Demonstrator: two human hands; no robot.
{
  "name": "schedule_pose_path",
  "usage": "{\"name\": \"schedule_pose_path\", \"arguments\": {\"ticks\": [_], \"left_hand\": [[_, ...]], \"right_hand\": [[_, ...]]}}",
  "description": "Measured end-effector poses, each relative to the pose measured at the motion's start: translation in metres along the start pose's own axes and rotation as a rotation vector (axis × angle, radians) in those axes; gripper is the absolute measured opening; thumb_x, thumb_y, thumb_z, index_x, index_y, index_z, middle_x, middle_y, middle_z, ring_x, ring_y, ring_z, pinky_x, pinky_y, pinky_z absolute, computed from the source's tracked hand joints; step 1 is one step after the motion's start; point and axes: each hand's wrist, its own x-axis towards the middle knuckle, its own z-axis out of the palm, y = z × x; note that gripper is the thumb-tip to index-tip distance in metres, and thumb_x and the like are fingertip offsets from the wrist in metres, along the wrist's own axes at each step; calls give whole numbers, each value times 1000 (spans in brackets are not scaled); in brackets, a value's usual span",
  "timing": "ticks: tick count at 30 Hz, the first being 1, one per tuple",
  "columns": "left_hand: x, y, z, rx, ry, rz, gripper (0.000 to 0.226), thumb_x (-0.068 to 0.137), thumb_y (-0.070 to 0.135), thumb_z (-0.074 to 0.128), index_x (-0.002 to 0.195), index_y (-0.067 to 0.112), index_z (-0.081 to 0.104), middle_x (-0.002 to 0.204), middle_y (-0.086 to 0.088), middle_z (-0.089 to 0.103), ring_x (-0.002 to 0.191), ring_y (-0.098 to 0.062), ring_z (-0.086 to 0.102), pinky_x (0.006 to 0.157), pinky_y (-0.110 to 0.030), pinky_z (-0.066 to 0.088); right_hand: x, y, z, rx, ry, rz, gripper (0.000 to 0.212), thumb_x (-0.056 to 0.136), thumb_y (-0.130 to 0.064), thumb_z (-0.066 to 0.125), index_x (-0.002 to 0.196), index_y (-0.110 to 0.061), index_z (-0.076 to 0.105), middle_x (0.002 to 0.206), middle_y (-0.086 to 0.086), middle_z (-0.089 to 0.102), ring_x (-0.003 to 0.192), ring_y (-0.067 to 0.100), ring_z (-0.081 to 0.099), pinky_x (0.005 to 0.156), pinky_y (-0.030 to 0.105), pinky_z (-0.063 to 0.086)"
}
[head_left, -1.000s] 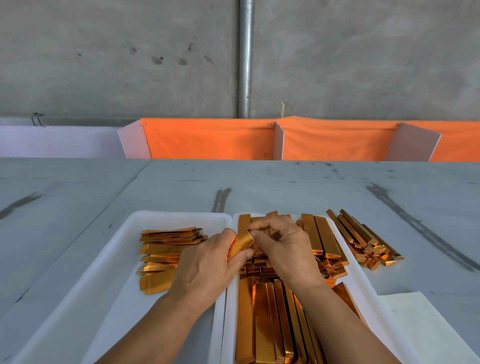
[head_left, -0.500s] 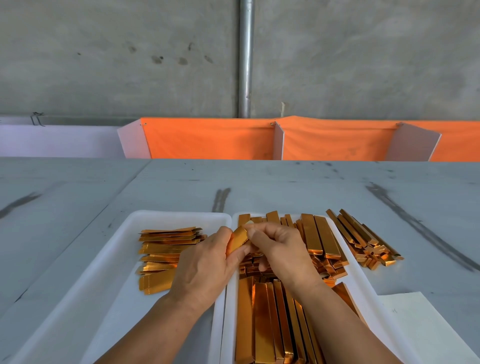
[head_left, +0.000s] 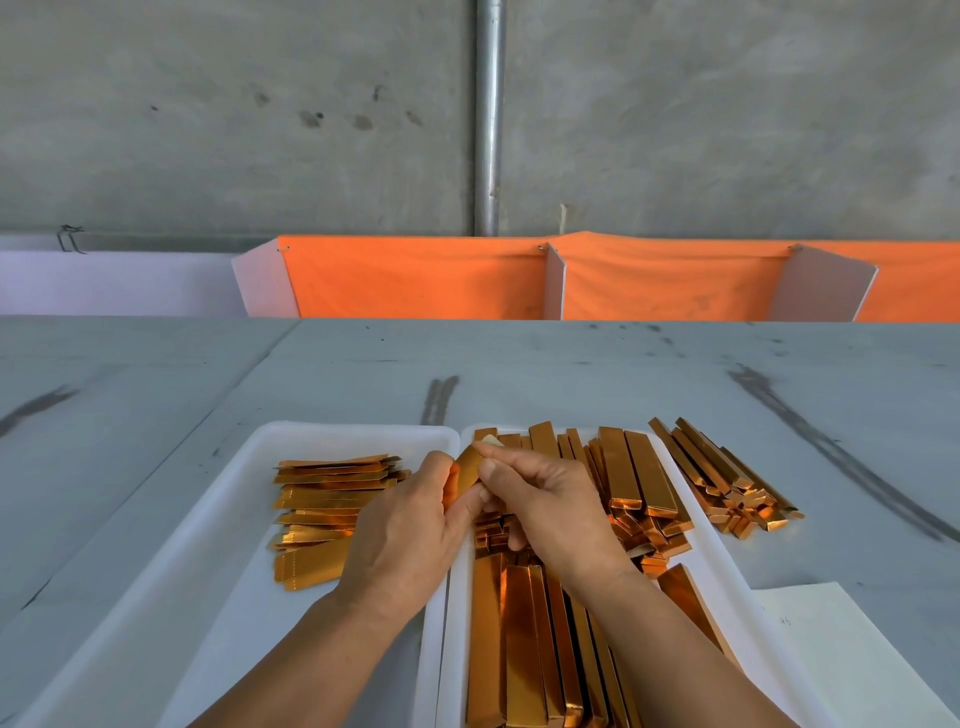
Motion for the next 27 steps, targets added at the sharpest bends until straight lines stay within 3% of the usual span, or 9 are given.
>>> {"name": "schedule_pose_path", "arguments": {"ticks": [4,11,15,19,27], "left_hand": [[0,-1,1,5,-6,10,45,78,71,20,94,32,34,62,12,44,51,-3,46,44,-14,26],[0,1,0,-18,-8,31,55,74,77,14,91,29,36,62,8,44,52,-6,45,46,-15,26],[0,2,-1,-13,-37,72,54,76,77,14,91,30,35,63,11,42,55,-4,45,47,-14,26],[0,2,-1,-11,-64,86,41,84,68,24,93,30,35,65,11,42,58,-5,46,50,-13,29],[-1,6,-5,-18,-60,100,54,74,76,14,92,29,33,64,13,38,54,-2,43,47,-12,28]], "right_hand": [[2,1,-1,22,-18,17,22,97,-22,61,114,-29,73,86,7,73,46,11,51,47,23,48],[5,1,-3,98,68,3,21,100,-28,55,118,-34,65,73,-2,71,55,22,56,46,23,49],[9,0,-8,218,125,143,23,105,-26,45,110,-25,67,71,5,70,46,19,51,42,22,45],[11,3,-9,337,46,277,25,102,-25,51,109,-7,67,76,12,68,59,20,56,40,21,40],[11,3,-9,317,5,227,39,92,-35,66,103,3,66,78,13,65,53,17,48,42,21,39]]}}
